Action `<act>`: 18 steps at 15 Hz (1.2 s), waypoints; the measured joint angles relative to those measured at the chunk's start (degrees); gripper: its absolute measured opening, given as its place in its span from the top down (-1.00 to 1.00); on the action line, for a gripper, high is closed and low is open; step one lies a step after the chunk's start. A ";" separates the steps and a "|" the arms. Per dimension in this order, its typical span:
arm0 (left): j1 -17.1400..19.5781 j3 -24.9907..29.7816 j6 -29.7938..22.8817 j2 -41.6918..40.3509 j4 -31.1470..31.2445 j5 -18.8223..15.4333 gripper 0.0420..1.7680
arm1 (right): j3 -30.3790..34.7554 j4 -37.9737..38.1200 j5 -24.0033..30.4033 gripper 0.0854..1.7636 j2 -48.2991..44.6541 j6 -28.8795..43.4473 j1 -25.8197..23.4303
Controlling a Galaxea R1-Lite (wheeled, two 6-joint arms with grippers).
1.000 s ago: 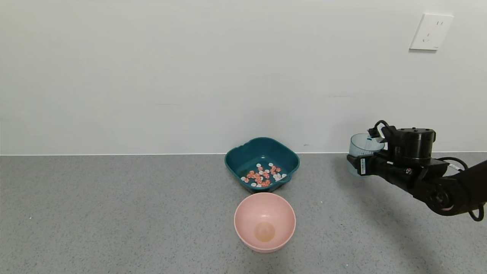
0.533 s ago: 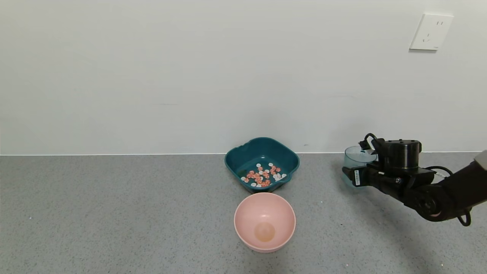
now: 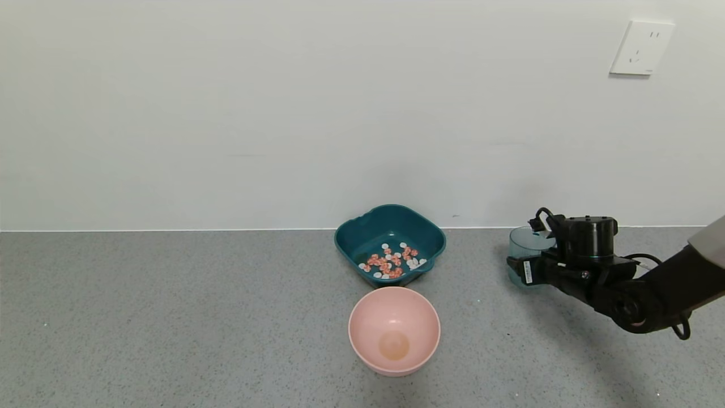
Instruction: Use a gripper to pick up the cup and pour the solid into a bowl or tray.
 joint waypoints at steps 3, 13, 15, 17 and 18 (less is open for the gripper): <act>0.00 0.00 0.00 0.00 0.00 0.02 -0.94 | 0.09 -0.02 -0.02 -0.49 0.07 0.00 0.00; 0.00 0.00 0.00 0.00 0.00 0.00 -0.94 | 0.94 0.16 0.09 -0.68 0.05 -0.74 0.09; 0.02 0.00 -0.02 0.00 -0.02 0.00 -0.94 | 0.94 0.02 0.06 -0.74 0.02 -0.83 0.09; 0.00 0.00 0.00 0.00 0.00 0.00 -0.94 | 0.96 0.00 0.06 -0.78 -0.02 -0.91 0.09; 0.00 0.00 0.00 0.00 0.00 0.00 -0.94 | 0.98 0.00 0.09 -0.80 -0.04 -0.91 0.09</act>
